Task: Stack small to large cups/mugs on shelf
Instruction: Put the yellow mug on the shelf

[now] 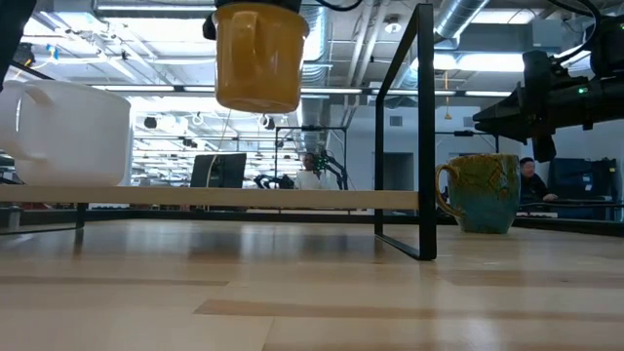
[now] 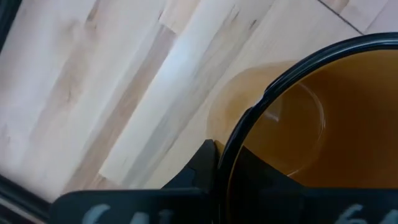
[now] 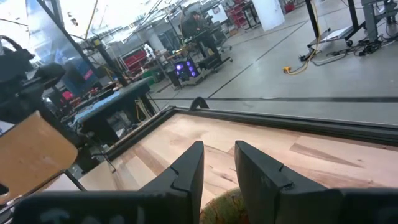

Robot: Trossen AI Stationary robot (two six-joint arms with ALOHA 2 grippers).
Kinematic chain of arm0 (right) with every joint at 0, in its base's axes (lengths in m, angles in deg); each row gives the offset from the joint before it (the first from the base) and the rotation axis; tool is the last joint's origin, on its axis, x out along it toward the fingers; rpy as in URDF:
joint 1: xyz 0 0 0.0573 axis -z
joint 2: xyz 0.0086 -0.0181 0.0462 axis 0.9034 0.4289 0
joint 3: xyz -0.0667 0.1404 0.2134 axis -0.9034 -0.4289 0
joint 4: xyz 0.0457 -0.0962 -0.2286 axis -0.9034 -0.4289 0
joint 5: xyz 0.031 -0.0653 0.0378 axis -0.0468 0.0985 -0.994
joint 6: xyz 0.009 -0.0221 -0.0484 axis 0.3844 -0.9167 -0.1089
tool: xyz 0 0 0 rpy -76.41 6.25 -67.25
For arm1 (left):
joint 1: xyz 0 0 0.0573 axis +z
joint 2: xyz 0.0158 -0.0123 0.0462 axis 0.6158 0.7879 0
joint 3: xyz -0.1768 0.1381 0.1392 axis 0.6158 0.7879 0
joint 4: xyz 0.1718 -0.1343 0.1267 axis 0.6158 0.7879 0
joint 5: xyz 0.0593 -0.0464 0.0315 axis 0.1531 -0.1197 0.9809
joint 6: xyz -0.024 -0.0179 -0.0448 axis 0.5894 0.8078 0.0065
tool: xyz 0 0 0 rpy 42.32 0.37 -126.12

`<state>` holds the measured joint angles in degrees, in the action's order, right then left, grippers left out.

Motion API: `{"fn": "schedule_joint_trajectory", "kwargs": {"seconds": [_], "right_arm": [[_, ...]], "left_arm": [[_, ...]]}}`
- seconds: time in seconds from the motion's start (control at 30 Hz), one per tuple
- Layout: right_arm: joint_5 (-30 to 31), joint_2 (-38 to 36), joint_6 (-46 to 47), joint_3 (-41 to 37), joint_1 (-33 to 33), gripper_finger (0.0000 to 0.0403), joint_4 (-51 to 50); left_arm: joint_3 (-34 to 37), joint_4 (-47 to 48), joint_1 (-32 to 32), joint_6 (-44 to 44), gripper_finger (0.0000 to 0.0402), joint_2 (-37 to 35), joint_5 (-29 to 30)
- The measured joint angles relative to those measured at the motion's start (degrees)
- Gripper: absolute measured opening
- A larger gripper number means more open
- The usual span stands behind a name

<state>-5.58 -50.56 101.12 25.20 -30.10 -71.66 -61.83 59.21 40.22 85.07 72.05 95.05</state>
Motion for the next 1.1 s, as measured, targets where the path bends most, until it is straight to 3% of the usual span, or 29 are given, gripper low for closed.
{"fn": "schedule_joint_trajectory", "kwargs": {"seconds": [0.33,0.83,1.1], "right_arm": [[-0.1,0.0,0.0,0.0,0.0,0.0113,0.0],[-0.1,0.0,0.0,0.0,-2.2,0.0113,0.0],[-0.1,0.0,0.0,0.0,-2.2,0.0113,0.0]], "left_arm": [[6.7,-4.5,-3.5,3.7,0.0009,-0.4,-1.8],[21.1,-16.5,-9.3,13.1,0.0009,-12.2,-2.8],[26.2,-18.5,-11.7,13.9,0.0009,-13.3,-3.2]]}}
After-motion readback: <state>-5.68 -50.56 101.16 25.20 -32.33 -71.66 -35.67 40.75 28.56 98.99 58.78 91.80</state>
